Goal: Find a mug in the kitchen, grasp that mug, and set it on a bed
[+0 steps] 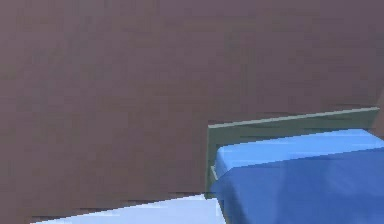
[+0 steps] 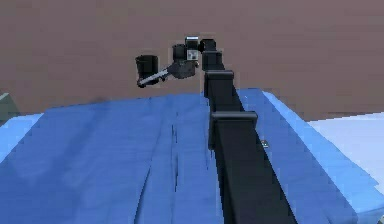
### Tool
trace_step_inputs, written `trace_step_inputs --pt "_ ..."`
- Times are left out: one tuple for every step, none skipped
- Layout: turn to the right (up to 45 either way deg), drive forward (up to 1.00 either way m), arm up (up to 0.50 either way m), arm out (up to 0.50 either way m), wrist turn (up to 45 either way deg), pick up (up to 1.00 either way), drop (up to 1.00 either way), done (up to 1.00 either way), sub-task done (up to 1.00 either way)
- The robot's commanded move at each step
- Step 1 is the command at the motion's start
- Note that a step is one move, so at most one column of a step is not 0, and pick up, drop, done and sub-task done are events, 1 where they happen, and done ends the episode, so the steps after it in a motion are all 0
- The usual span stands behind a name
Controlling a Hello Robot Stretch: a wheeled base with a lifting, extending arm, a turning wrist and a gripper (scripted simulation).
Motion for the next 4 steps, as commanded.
trace_step_inputs --pt "0.0 0.00 0.00 0.00 21.0 0.00 0.00 0.00 0.00" --pt "0.0 0.00 -0.22 0.00 0.0 0.00 0.00 0.00 0.00" --pt "0.0 0.00 -0.32 0.00 0.0 0.00 0.00 0.00 0.00" --pt "0.0 0.00 0.00 0.00 0.0 0.00 1.00 0.00 0.00"
